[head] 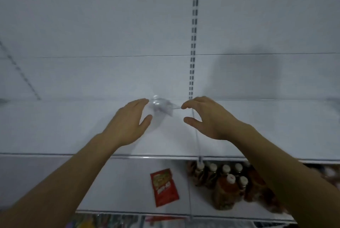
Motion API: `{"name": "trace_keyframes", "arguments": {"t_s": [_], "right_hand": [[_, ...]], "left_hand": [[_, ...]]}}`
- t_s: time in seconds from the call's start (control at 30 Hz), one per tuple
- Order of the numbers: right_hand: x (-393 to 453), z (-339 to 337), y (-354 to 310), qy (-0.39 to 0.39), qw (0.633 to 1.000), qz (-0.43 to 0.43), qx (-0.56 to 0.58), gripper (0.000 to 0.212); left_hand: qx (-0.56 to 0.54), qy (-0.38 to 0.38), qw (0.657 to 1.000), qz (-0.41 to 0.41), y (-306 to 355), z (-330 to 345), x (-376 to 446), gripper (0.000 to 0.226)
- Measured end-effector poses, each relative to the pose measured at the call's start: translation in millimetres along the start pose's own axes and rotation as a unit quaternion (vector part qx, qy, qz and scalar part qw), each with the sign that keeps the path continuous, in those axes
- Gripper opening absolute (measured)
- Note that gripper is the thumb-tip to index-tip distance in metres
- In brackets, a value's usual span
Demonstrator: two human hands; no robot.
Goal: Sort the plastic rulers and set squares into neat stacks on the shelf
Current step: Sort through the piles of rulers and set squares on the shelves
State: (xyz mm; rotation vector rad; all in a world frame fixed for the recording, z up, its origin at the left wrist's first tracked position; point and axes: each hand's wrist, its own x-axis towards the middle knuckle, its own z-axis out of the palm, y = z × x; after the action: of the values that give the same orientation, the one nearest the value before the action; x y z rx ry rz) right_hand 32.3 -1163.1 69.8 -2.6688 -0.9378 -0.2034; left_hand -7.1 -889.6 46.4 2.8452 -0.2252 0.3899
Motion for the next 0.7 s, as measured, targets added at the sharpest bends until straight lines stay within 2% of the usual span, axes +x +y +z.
{"name": "trace_keyframes", "arguments": {"t_s": [0.17, 0.27, 0.37, 0.53, 0.7], "right_hand": [[63.8, 58.4, -159.6, -0.018, 0.989, -0.142, 0.027, 0.052], [95.9, 92.7, -259.7, -0.068, 0.968, -0.237, 0.045, 0.061], [124.2, 119.5, -352.2, -0.125, 0.938, -0.322, 0.042, 0.070], [152.7, 158.1, -479.4, -0.165, 0.886, -0.432, 0.027, 0.074], [187.3, 196.0, -575.5, -0.178, 0.845, -0.503, 0.004, 0.076]], "left_hand": [[0.033, 0.045, 0.991, -0.123, -118.1, -70.0, -121.0, 0.064], [0.056, 0.061, 0.976, -0.200, -176.8, -109.0, -205.2, 0.064], [0.095, 0.081, 0.952, -0.280, -223.1, -148.1, -280.6, 0.063], [0.140, 0.111, 0.893, -0.413, -280.8, -195.4, -380.5, 0.062], [0.164, 0.103, 0.857, -0.477, -337.2, -223.6, -443.7, 0.061]]}}
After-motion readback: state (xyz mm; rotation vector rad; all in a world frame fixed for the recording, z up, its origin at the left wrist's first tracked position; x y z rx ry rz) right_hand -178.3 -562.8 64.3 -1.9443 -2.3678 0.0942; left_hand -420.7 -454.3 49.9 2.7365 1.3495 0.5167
